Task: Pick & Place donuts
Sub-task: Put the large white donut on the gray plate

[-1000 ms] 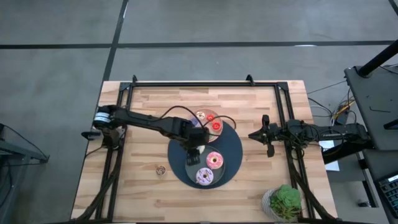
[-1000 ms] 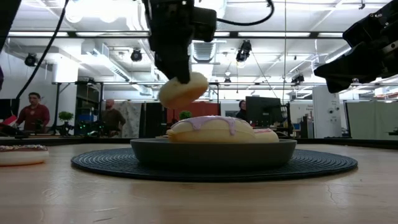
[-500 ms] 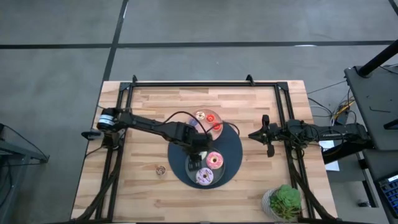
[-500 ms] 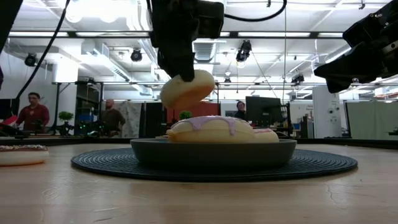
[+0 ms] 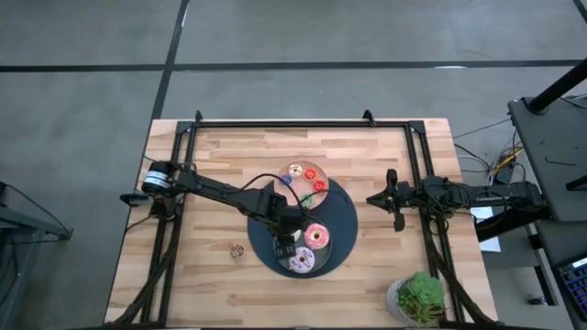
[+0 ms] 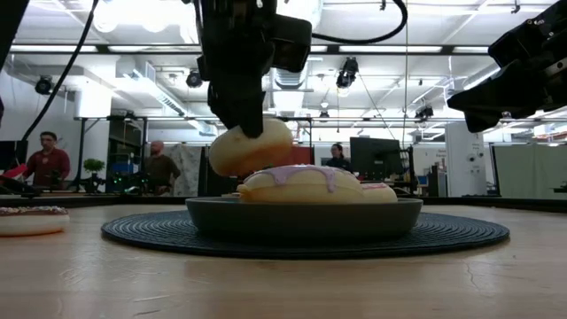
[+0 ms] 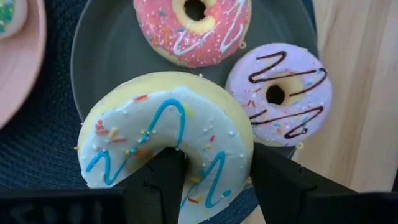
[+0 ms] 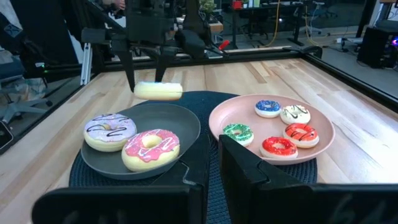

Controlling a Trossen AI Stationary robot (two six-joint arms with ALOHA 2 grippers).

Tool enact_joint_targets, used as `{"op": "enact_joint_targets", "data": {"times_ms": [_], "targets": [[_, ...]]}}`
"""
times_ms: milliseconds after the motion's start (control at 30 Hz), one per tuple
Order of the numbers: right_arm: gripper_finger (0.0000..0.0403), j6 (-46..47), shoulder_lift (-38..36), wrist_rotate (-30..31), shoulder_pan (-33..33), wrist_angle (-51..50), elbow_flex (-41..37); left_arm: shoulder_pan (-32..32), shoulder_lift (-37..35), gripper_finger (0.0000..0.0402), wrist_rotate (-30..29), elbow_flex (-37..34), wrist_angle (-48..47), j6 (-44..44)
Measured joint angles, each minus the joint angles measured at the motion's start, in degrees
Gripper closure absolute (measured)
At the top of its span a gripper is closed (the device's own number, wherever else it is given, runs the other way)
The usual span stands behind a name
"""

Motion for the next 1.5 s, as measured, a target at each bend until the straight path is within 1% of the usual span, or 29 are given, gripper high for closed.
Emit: {"op": "enact_joint_targets", "data": {"times_ms": [200,500,900,1300,1500], "targets": [[0.0374,0.0,0.0,0.0,0.0,0.0,0.0,0.0,0.3,0.0255,-0.2,-0.8,2.6,-1.4],[0.0374,0.0,0.0,0.0,0.0,0.0,0.0,0.0,4.1,0.0255,0.0,1.4,2.6,-1.5],[0.0374,0.0,0.0,0.0,0.0,0.0,0.0,0.0,4.2,0.0255,0.1,0.9,2.8,-1.1],[0.0374,0.0,0.0,0.0,0.0,0.0,0.0,0.2,4.2,0.0255,0.1,-1.7,4.1,-1.1],[0.0374,0.0,0.0,0.0,0.0,0.0,0.0,0.2,4.4,0.0255,0.1,-1.8,5.4,-1.2]]}}
